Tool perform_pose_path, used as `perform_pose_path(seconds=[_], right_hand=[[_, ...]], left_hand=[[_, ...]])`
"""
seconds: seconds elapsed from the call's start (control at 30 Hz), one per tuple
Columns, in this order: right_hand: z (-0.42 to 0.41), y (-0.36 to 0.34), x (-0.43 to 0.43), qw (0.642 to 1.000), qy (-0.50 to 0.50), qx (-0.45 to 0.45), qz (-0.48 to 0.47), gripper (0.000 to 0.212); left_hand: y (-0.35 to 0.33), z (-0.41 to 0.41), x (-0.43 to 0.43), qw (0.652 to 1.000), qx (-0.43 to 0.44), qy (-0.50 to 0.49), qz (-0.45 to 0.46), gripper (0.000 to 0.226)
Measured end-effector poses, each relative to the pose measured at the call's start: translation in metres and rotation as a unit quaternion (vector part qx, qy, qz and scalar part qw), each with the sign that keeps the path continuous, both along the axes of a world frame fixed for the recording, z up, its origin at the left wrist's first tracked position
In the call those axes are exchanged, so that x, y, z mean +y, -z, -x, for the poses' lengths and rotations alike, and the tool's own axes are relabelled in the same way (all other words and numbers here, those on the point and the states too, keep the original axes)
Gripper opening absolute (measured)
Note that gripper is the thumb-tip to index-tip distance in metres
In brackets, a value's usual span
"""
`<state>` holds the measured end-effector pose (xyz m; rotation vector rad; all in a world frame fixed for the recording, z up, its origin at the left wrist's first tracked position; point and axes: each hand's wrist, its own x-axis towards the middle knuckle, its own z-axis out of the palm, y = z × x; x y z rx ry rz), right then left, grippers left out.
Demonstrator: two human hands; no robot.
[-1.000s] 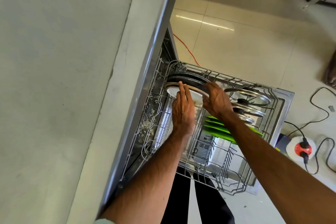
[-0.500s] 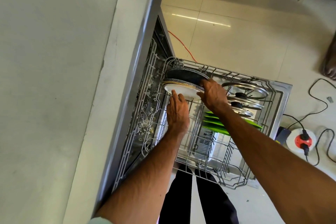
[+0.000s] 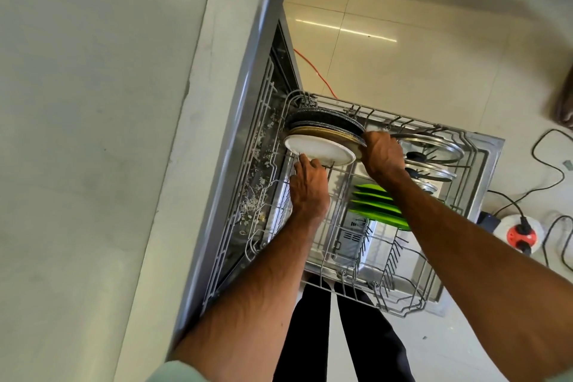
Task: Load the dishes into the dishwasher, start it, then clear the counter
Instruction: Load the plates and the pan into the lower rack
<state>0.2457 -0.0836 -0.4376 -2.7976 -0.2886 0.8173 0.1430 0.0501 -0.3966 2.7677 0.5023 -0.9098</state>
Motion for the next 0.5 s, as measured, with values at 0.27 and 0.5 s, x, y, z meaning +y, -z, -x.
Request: perform_pose_path(seconds=[0.27, 0.5], right_hand=[[0.013, 0.001, -0.005, 0.995, 0.055, -0.031, -0.08, 0.039], [0.055, -0.011, 0.002, 0.985, 0.081, -0.081, -0.128, 0.037]], left_hand=[[-0.003, -0.001, 0.001, 1.0, -0.015, -0.001, -0.002, 0.071], [-0.006, 0.003, 0.0, 1.0, -0.006, 0.008, -0.018, 0.076]])
